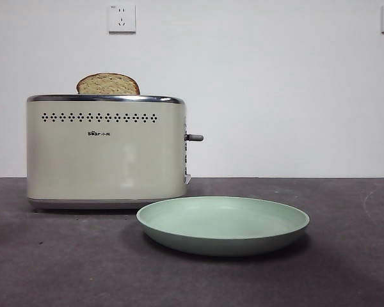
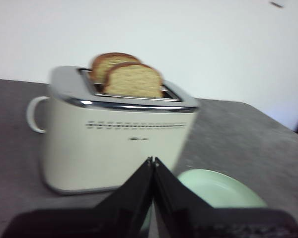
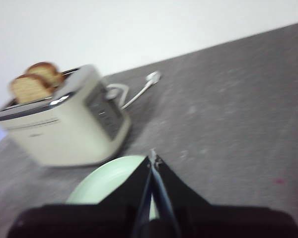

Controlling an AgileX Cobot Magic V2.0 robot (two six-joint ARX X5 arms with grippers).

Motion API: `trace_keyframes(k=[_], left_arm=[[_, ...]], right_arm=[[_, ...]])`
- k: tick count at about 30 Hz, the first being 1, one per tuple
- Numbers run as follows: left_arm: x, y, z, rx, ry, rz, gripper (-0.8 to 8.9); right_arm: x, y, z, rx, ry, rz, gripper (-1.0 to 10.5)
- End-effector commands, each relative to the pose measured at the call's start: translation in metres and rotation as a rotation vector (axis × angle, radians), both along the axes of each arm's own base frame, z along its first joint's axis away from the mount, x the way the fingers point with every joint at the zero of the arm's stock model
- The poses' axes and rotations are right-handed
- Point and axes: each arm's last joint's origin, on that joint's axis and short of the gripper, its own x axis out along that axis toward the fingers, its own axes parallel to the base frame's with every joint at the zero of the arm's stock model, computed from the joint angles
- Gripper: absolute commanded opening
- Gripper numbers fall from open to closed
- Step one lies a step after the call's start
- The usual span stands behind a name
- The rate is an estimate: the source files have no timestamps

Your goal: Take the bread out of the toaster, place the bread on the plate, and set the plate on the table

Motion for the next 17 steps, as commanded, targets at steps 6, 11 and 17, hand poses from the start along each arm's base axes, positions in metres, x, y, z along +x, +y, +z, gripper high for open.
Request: trace_keyframes(k=[6,11,17], left_arm=[[0.002,-0.003,0.049,-0.009,0.06,-0.152,-0.07],[0.007,-0.006,0.074,0.007,0.142,-0.25,-0.07],[0.005,-0.01,0.094,0.064,0.22,-0.324,-0.07]], right_arm=[[0.009,0.005,0.05,-0.113,0.181,0.233,-0.1],[0.008,0.008,0.071,-0.155,0.275,0.321,-0.1],[0.001,0.014,0.085,-0.192,0.339,0.413,-0.1]])
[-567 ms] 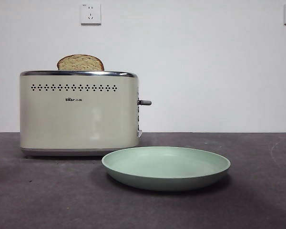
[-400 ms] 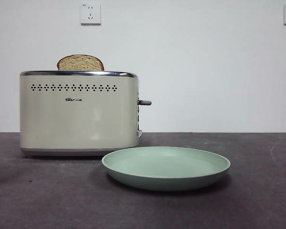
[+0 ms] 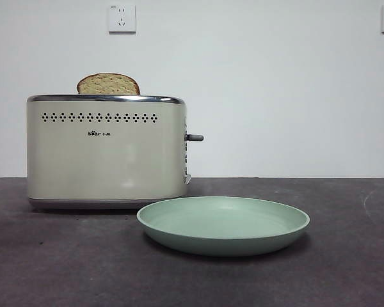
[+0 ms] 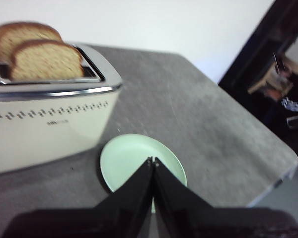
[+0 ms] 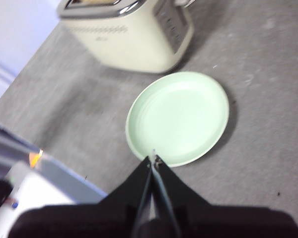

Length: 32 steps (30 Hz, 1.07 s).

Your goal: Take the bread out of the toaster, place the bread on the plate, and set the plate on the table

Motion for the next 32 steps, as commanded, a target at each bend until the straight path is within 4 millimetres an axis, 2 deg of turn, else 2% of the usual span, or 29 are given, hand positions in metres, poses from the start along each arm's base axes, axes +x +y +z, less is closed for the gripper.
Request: trace_keyframes(k=[1,7,9,10,12,13,14,15,20,24,28,32], left_arm=[[-0.004,-0.002,0.006,0.054,-0.024,-0.051,-0.07],[-0.008,-0.005,0.011,0.068,-0.011,-0.09,-0.07],[-0.008,-0.005,0.011,0.068,-0.011,-0.091,0.09],[-0.008,-0.005,0.011,0.068,-0.011,-0.09,0.47],[-0.008,-0.005,0.011,0.068,-0.01,-0.089,3.03],[-0.008,-0.005,0.011,0.068,-0.011,-0.089,4.75],[-0.008,-0.005,0.011,0.068,-0.012,-0.089,6.05],[-0.008,-0.005,0.011,0.069,-0.013,-0.088,6.41],[-0.004,-0.004,0.015,0.091,-0.059,-0.053,6.36],[0.008,-0.003,0.021,0.118,-0.131,-0.002,6.35],[0.03,-0.002,0.027,0.129,-0.192,0.009,6.33],[0.062,0.0,0.026,0.168,-0.246,-0.002,6.26]], right_arm=[[-0.003,0.003,0.001,-0.029,0.001,0.054,-0.1],[-0.006,0.004,-0.001,-0.034,0.029,0.074,0.0],[-0.006,0.004,-0.001,-0.034,0.03,0.073,0.8],[-0.006,0.004,-0.001,-0.033,0.031,0.072,1.7],[-0.005,0.004,-0.001,-0.025,0.04,0.064,4.2],[-0.005,0.005,-0.001,-0.024,0.044,0.062,5.4],[-0.005,0.005,-0.001,-0.022,0.048,0.06,6.3],[-0.005,0.005,-0.001,-0.02,0.05,0.058,6.7],[-0.005,0.005,-0.001,-0.02,0.051,0.059,6.6],[-0.005,0.005,-0.001,-0.02,0.05,0.059,6.6],[-0.002,0.005,-0.002,-0.021,0.059,0.059,6.6],[0.002,0.005,-0.004,-0.022,0.077,0.059,6.6]])
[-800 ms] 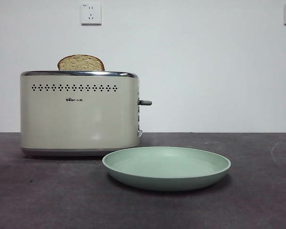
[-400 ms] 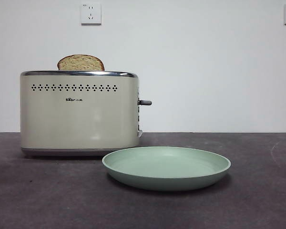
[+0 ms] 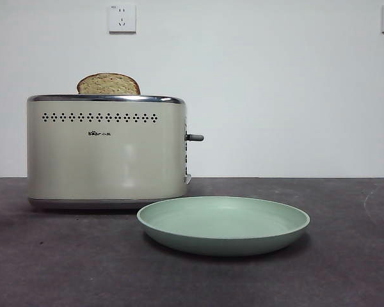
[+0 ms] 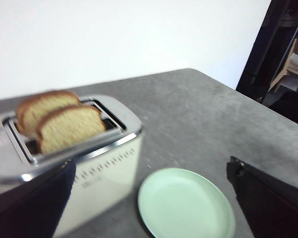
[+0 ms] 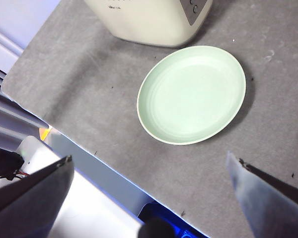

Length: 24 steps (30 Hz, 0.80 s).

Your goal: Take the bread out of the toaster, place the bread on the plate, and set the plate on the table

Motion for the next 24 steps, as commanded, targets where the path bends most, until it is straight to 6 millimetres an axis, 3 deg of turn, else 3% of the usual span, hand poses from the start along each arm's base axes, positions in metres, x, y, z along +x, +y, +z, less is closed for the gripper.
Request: trace_keyframes(k=[1,13,24], left_arm=[[0.022,0.0,-0.001,0.048,-0.042,-0.012,6.26],[0.131,-0.001,-0.028,0.134,-0.136,-0.049,6.25],[0.197,-0.026,-0.062,0.297,-0.122,-0.084,6.24]], right_arm=[[0.003,0.001,-0.001,-0.001,0.009,0.0,6.6],[0.019,0.002,-0.008,-0.01,0.076,0.002,6.6],[0.023,0.003,-0.01,-0.017,0.09,0.005,6.6]])
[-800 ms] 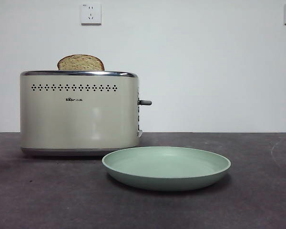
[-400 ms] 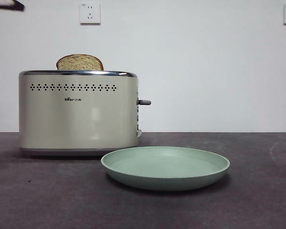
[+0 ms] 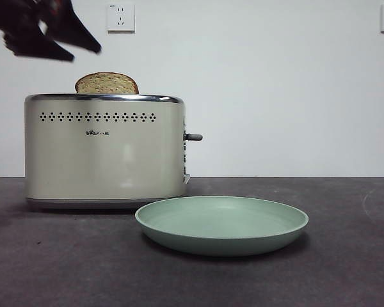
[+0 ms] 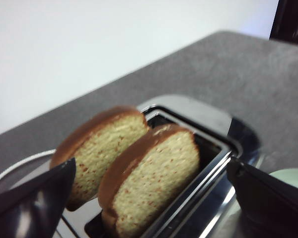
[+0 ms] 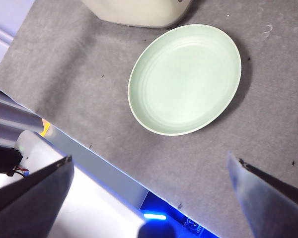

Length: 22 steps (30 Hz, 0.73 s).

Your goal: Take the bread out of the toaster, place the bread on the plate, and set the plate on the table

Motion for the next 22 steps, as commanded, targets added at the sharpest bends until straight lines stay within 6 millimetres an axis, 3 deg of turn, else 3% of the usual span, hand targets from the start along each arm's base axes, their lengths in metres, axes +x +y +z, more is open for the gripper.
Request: trace_keyframes(k=[1,4,8,14,18,22], left_arm=[[0.012,-0.007,-0.007,0.056,-0.029,-0.008,6.19],[0.023,-0.013,-0.017,0.077,-0.022,-0.012,5.2],[0.028,-0.019,-0.028,0.084,0.01,-0.022,4.8],[0.028,-0.024,-0.032,0.089,0.032,-0.029,1.35],[0.028,-0.024,-0.032,0.082,0.04,-0.027,-0.07],[0.028,-0.024,-0.029,0.068,0.037,-0.02,-0.08]], right_arm=[[0.0,0.0,0.0,-0.004,-0.01,0.007,6.6],[0.0,0.0,0.0,-0.004,-0.01,0.007,6.6],[0.0,0.0,0.0,-0.004,-0.01,0.007,6.6],[0.0,0.0,0.0,-0.004,-0.011,0.006,6.6],[0.0,0.0,0.0,-0.004,-0.011,0.006,6.6],[0.0,0.0,0.0,-0.005,-0.011,0.006,6.6]])
